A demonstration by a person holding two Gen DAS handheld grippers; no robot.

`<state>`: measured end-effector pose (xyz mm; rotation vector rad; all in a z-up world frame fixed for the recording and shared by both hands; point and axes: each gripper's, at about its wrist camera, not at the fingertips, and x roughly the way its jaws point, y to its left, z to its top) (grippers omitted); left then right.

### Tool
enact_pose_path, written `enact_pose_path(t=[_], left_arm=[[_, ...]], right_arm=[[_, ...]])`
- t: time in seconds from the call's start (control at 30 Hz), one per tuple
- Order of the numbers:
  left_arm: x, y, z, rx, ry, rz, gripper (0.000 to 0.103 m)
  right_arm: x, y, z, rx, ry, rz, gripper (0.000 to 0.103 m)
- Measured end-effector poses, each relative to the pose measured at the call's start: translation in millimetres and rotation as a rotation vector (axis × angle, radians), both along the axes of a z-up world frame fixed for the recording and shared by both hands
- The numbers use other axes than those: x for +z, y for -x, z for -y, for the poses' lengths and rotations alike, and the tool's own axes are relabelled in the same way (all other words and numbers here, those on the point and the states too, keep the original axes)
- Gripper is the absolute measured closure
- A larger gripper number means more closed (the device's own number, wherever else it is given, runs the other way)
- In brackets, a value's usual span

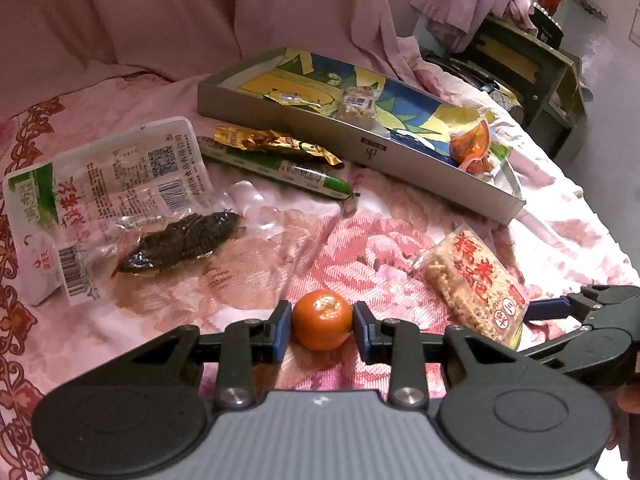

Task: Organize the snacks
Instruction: 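Lift the tangerine with the left tool while the right tool lifts the cracker pack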

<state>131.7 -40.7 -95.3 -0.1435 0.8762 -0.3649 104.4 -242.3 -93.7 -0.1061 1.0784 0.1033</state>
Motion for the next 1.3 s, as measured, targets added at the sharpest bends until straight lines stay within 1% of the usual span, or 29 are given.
enact_pose_path(t=[0.17, 0.2, 0.3, 0.33, 0.53, 0.73, 0.87, 1.0, 1.13, 1.3], left_arm=[[-1, 0, 2, -0.001, -0.006, 0.008, 0.066], [-1, -1, 2, -0.002, -0.007, 0.010, 0.066], [-1, 0, 3, -0.003, -0.011, 0.016, 0.066], [-1, 0, 3, -0.002, -0.012, 0.018, 0.066], [1, 2, 4, -0.006, -0.023, 0.041, 0.067], [2, 3, 6, -0.008, -0.034, 0.065, 0.067], [6, 3, 5, 0.001, -0.019, 0.081, 0.067], [10, 3, 2, 0.017, 0.007, 0.100, 0.067], [17, 2, -2, 0.030, 0.058, 0.122, 0.067], [19, 3, -1, 0.041, 0.063, 0.134, 0.067]], right_arm=[[-1, -3, 5, -0.034, -0.028, 0.032, 0.005], [0, -3, 5, -0.040, -0.032, 0.036, 0.007], [2, -5, 1, -0.042, -0.047, 0.055, 0.021], [1, -7, -4, -0.043, -0.049, 0.058, 0.022], [0, -7, -17, -0.022, 0.010, 0.081, 0.023], [2, -1, -33, 0.043, 0.145, 0.149, 0.024], [3, 2, -40, 0.076, 0.204, 0.184, 0.024], [7, 3, -42, 0.087, 0.214, 0.213, 0.024], [14, 5, -42, 0.078, 0.204, 0.259, 0.024], [15, 7, -47, 0.104, 0.247, 0.295, 0.024]])
